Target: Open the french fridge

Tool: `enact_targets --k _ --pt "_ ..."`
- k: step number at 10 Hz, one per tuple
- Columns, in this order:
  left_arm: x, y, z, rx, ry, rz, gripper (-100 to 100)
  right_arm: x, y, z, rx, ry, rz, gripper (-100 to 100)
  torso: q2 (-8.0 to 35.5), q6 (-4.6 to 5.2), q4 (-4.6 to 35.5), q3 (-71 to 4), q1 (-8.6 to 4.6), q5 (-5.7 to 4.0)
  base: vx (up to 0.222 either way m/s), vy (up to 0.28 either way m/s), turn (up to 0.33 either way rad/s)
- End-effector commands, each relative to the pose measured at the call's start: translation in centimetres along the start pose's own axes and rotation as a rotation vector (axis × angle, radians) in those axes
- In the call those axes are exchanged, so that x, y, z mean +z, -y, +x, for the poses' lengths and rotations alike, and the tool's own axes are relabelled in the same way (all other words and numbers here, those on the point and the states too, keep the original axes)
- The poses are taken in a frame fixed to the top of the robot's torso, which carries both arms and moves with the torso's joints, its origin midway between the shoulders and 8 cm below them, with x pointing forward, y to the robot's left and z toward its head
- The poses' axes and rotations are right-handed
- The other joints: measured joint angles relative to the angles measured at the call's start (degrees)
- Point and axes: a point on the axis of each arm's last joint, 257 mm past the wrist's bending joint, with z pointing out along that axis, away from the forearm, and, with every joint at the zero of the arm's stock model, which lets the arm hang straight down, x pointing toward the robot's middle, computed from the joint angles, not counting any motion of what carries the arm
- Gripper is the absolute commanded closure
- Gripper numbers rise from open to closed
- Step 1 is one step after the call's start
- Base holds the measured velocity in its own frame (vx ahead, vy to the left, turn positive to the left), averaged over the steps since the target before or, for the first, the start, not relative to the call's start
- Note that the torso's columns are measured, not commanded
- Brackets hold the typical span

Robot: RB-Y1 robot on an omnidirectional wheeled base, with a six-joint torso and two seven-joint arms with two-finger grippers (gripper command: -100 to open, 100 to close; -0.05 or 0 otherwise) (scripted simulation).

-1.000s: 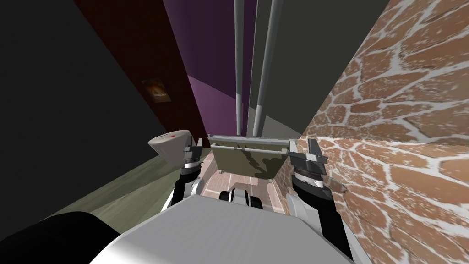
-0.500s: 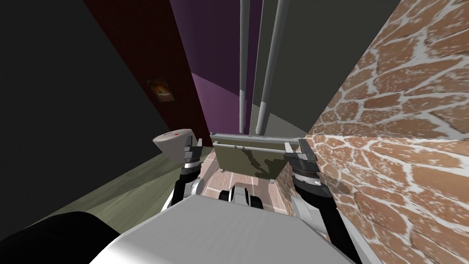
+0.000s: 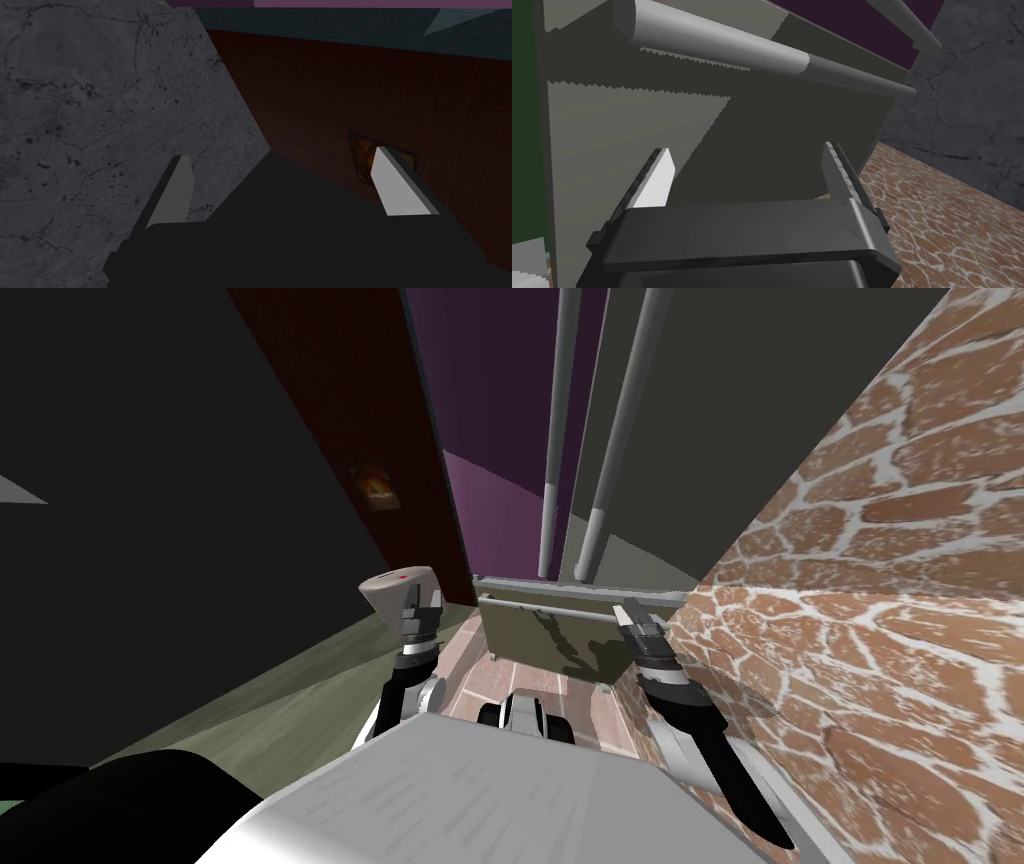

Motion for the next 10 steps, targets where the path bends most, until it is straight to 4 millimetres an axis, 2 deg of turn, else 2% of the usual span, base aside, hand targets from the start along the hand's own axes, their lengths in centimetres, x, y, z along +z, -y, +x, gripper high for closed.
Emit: enact_targets --k 1,6,10 --pt "0.0 0.0 0.0 0.000 0.000 0.000 0 -0.1 3.3 0.1 -0.117 -0.064 0.078 -100 -0.07 -0.01 -0.02 -0.04 -0.03 -0.01 -0.027 0.096 0.160" --pt "0.0 0.0 0.0 0.000 0.000 0.000 0 -1.2 10.0 -1.2 -0.358 -0.162 0.231 -100 -0.02 -0.01 0.00 -0.01 -0.04 -0.01 -0.046 0.117 0.158" --pt "0.0 0.0 0.0 0.000 0.000 0.000 0 -2.3 15.2 -4.0 -0.580 -0.243 0.352 -100 -0.11 -0.01 -0.04 -0.07 -0.06 -0.02 -0.028 0.125 0.168"
